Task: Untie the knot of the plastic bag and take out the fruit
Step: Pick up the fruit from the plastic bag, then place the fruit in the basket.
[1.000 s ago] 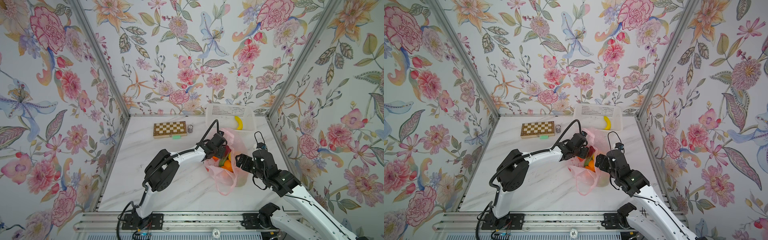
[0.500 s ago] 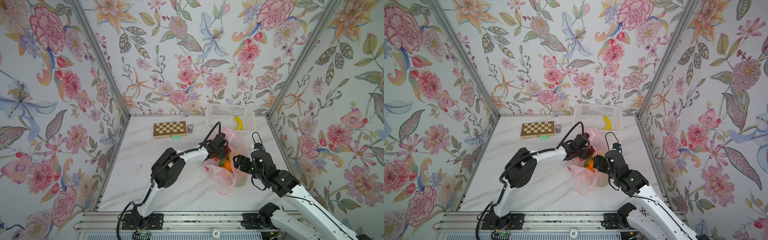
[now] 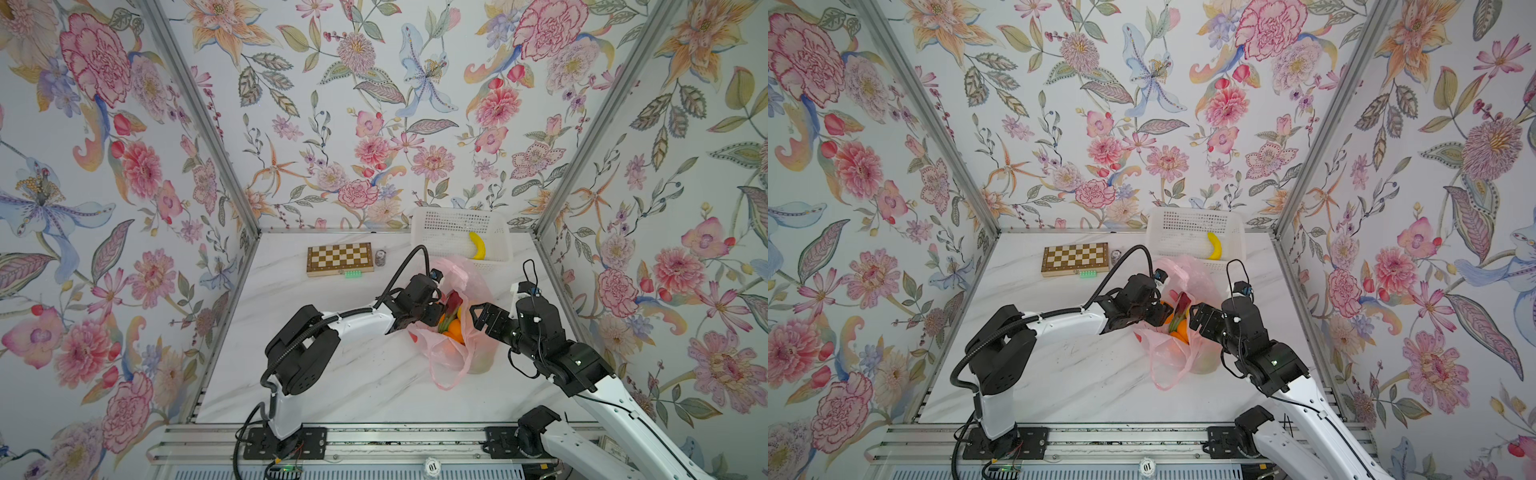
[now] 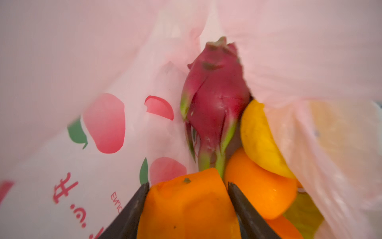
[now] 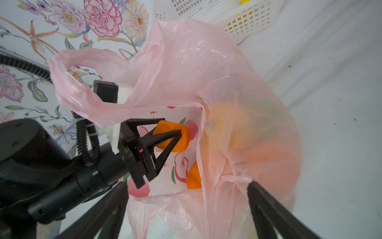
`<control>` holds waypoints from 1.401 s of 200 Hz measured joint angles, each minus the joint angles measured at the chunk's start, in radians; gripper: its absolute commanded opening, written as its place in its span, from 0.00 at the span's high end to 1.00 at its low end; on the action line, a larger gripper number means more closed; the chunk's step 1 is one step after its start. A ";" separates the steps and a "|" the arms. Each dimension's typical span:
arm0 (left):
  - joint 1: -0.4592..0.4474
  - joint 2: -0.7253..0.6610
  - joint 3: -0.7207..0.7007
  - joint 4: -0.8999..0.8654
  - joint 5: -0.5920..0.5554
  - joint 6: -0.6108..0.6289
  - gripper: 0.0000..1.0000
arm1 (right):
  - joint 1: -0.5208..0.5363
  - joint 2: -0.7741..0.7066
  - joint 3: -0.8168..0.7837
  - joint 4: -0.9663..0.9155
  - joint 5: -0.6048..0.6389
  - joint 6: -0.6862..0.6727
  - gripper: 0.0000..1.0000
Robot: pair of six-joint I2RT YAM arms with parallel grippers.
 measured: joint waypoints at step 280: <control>-0.043 -0.366 -0.348 0.692 0.415 0.548 0.15 | -0.006 0.087 0.058 0.225 -0.480 -0.009 0.54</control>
